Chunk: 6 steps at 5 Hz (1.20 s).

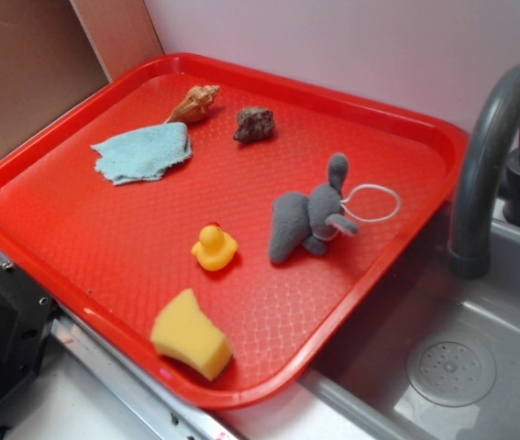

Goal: Grab the gray animal.

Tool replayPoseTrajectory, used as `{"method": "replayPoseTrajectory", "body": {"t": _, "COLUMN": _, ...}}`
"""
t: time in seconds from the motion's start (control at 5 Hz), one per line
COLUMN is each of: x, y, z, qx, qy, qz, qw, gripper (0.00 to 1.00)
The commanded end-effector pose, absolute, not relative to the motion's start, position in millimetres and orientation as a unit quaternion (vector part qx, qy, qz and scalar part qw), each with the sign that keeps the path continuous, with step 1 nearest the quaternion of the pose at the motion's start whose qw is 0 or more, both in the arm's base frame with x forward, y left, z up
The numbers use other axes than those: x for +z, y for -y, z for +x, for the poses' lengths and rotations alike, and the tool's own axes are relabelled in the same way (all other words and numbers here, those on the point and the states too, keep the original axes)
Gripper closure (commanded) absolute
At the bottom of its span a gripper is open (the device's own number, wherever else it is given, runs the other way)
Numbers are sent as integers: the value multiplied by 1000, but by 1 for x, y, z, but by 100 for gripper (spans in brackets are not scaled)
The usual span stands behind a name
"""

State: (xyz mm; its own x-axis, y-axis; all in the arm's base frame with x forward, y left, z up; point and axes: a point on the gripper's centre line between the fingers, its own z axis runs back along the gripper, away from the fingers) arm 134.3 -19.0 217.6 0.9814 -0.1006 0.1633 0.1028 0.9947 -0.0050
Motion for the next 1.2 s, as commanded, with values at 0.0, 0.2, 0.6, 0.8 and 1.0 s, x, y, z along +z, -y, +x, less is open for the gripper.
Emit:
{"method": "replayPoseTrajectory", "body": {"t": 0.0, "x": 207, "y": 56, "z": 169, "qx": -199, "qy": 134, "qz": -24, "qw": 971, "gripper": 0}}
{"method": "replayPoseTrajectory", "body": {"t": 0.2, "x": 194, "y": 71, "z": 185, "qx": -232, "qy": 129, "qz": -23, "qw": 964, "gripper": 0}}
{"method": "replayPoseTrajectory", "body": {"t": 0.6, "x": 167, "y": 104, "z": 219, "qx": -319, "qy": 137, "qz": -12, "qw": 938, "gripper": 0}}
{"method": "replayPoseTrajectory", "body": {"t": 0.8, "x": 146, "y": 118, "z": 233, "qx": -341, "qy": 119, "qz": -30, "qw": 932, "gripper": 0}}
{"method": "replayPoseTrajectory", "body": {"t": 1.0, "x": 119, "y": 129, "z": 243, "qx": -371, "qy": 84, "qz": -36, "qw": 924, "gripper": 0}}
